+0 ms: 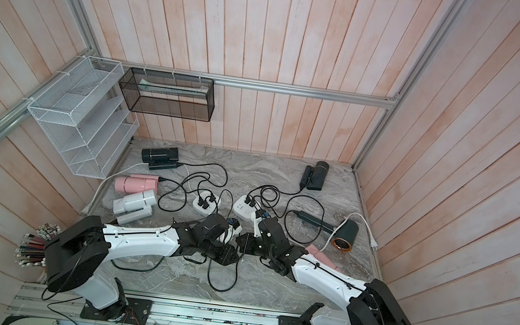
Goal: Charge the blow dryers
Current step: Pick up the plug from the center of the board.
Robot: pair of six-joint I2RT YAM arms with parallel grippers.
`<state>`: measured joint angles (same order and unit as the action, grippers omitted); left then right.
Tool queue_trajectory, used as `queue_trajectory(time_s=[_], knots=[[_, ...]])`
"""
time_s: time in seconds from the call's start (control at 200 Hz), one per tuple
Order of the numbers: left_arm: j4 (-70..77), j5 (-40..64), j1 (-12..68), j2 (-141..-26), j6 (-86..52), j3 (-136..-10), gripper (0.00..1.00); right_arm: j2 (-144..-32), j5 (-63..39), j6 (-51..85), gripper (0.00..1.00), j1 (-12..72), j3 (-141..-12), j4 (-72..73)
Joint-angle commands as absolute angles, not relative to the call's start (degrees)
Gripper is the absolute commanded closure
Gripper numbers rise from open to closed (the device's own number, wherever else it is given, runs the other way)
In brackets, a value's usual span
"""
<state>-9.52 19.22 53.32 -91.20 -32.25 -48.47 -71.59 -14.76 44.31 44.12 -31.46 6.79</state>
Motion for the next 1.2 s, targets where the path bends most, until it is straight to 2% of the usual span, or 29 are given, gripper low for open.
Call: queue_trajectory(time_s=[0.0,0.095,0.25,0.425,0.52,0.62,0.695,0.71,0.75,0.85,1.065,1.195], knots=[[-7.83,18.9,53.31,-91.68,-32.25,-49.99,0.6,-72.55,-13.59,42.74,0.97,44.98,-33.68,5.56],[-7.73,18.49,53.15,-91.45,-32.39,-50.42,0.6,-72.73,-12.55,42.27,0.97,45.48,-34.09,4.72],[-8.83,17.94,53.09,-91.94,-32.08,-51.15,0.72,-72.86,-12.04,42.17,0.97,45.79,-34.16,4.48],[-8.47,17.67,53.09,-91.85,-32.3,-50.71,0.81,-72.83,-11.95,42.26,0.97,45.82,-34.19,4.47],[-7.03,17.92,53.08,-91.63,-32.94,-50.08,0.84,-72.57,-11.79,42.86,0.88,45.88,-34.1,4.66],[-4.73,18.14,52.8,-91.32,-34.12,-48.88,0.85,-70.91,-11.43,42.38,0.7,45.81,-34.18,4.33],[-1.73,18.87,52.15,-90.44,-36.05,-47.38,0.86,-69.28,-10.3,41.63,0.65,45.78,-34.07,2.37],[-1.08,18.87,51.88,-90.31,-36.56,-47.03,0.86,-68.88,-9.88,41.54,0.61,45.75,-33.95,1.92],[0.56,18.98,51.37,-89.63,-38.1,-46.23,0.86,-67.66,-8.89,41.32,0.58,45.7,-33.48,0.91],[4.73,19.06,49.97,-88.11,-41.62,-44.05,0.86,-63.65,-7.45,41.24,0.54,45.18,-31.65,-0.67],[13.49,19.18,47.31,-85.46,-48.73,-41.02,0.86,-57.42,-8.75,36.03,0.55,44.83,-29.34,-3.78],[11.54,19.94,45.48,-84.88,-52.85,-42.08,0.86,-54.69,-11.51,30.19,0.53,44.9,-29.21,-5.62]])
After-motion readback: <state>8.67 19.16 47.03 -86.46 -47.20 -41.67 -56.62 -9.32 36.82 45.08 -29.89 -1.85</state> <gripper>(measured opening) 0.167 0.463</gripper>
